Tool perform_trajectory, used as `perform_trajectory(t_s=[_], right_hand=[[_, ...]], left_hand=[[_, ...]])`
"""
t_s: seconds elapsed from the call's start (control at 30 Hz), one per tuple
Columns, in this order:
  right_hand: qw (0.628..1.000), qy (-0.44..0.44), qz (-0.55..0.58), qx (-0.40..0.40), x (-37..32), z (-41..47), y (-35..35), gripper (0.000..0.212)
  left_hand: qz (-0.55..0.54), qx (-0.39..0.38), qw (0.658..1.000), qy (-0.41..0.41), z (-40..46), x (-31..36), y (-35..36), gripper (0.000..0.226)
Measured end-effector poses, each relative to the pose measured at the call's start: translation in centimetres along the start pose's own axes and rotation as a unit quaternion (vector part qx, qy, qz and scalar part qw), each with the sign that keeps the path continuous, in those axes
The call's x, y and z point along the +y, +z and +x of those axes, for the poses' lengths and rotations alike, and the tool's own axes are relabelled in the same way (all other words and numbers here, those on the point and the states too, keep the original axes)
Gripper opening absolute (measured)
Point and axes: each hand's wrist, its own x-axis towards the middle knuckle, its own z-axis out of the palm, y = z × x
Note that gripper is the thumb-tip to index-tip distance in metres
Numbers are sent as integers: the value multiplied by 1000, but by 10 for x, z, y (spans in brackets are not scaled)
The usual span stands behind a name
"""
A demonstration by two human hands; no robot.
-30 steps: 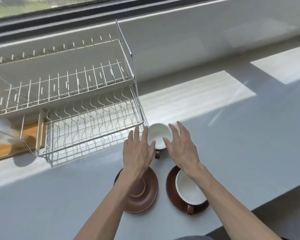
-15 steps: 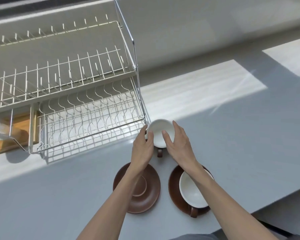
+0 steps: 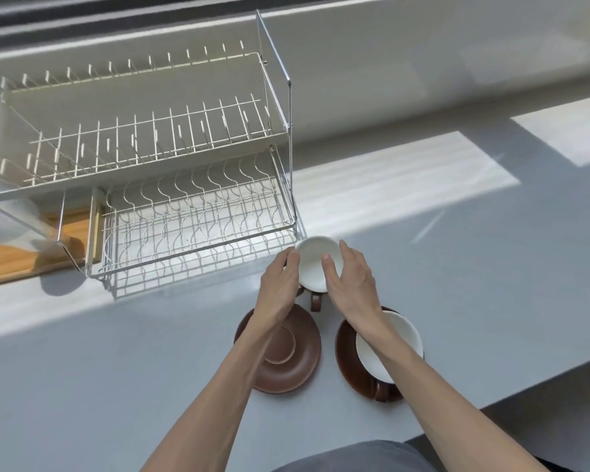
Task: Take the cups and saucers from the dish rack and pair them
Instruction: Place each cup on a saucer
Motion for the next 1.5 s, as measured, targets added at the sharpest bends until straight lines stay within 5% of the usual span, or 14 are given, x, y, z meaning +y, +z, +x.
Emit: perform_trajectory(t_s=[0.2,0.8,0.93,1.5], right_hand=[[999,-29,9,-19,-13,-34,9,59],[997,-46,21,-66,4,-112,57,57],[996,-44,26,-68,6,-113,61,57],[996,-57,38,-66,11,-110,67,58]], left_hand=[[54,30,998,29,-30,-13,-28,35],[-12,79,996,-32,-100,-80,-68,35],[-1,77,997,-31,-102,-81,-71,9],[38,49,997,-39,-97,-80,-73,32]])
